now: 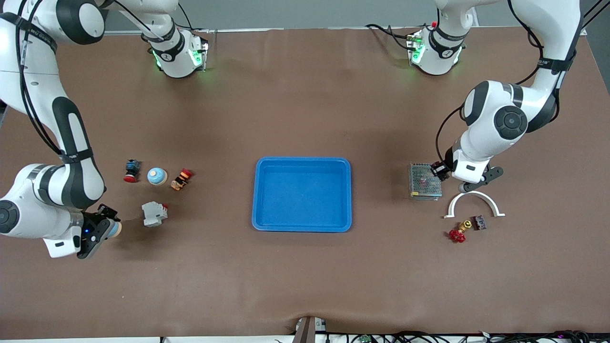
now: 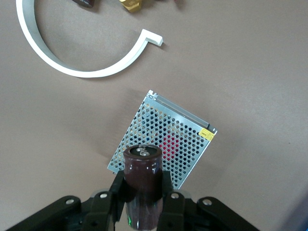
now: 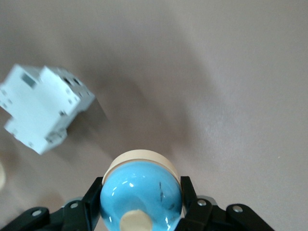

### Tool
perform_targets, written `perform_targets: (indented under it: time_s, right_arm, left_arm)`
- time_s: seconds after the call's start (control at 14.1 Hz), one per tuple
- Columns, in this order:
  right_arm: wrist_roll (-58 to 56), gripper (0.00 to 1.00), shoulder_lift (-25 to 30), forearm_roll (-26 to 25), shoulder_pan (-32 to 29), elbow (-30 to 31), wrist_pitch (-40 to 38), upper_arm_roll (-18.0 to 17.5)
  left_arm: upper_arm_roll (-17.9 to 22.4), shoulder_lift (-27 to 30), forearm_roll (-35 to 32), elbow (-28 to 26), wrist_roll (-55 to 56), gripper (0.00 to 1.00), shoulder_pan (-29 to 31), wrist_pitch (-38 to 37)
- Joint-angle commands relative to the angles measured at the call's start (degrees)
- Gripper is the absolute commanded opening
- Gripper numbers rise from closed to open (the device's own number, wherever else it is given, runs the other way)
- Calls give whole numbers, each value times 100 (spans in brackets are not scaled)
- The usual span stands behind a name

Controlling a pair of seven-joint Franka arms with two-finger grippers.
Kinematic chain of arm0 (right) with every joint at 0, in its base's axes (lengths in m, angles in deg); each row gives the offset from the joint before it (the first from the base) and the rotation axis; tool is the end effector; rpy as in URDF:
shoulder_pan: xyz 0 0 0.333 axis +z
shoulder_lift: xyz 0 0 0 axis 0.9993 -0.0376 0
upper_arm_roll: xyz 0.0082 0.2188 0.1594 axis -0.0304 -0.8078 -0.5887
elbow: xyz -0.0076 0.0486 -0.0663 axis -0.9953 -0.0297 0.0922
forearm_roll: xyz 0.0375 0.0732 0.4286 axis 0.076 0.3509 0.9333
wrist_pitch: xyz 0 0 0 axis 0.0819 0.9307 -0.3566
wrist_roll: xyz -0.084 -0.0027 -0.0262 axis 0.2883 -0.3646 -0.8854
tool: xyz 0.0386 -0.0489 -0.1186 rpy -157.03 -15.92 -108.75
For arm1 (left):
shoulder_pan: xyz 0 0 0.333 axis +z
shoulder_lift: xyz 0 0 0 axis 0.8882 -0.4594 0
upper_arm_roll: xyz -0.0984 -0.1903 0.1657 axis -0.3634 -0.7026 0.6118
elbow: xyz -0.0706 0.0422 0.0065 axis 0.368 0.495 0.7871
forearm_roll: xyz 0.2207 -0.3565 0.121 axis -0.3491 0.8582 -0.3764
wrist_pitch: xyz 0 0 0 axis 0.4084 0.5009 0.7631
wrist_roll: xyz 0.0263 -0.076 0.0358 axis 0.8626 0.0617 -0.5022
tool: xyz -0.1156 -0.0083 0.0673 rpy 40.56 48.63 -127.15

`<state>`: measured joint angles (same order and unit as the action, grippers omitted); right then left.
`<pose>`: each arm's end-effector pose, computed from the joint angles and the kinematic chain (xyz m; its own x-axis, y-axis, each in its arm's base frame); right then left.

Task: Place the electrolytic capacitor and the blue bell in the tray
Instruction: 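Close the right gripper on the blue bell and lift it, then carry the bell and the capacitor over the tray with both grippers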

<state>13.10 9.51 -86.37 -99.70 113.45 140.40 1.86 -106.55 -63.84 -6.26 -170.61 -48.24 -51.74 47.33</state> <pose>0.7169 -0.1026 0.1536 0.5424 0.8388 -0.0480 0.8353 -0.5445 -0.0762 0.5579 -0.1164 0.1939 0.8939 0.4454 -0.0505 0.4460 -0.8950 0.0008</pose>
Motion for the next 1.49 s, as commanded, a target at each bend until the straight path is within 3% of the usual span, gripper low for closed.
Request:
perform_targets:
  time_s: [0.0,0.5,0.71,1.21,1.42]
  right_arm:
    - [739,43,328,67,261,-1,-538,12]
    - [3516,43,1031,111,1315,16,-1953,3]
    - [4659,43,1260,444,1764,60,-2227,12]
    - [7155,43,1357,603,2906,148,-2122,20]
    - [7912,43,1375,612,3258,516,-1588,12]
  left_arm:
    - [-24,127,-146,188,164,0,42,-428]
    - [-51,145,-155,759,182,0,8,-1106]
    - [-77,145,-146,909,208,0,-1,-1281]
    - [-516,48,-146,1173,743,0,-71,-1352]
    - [-525,-127,-155,1322,1085,0,-361,-1352]
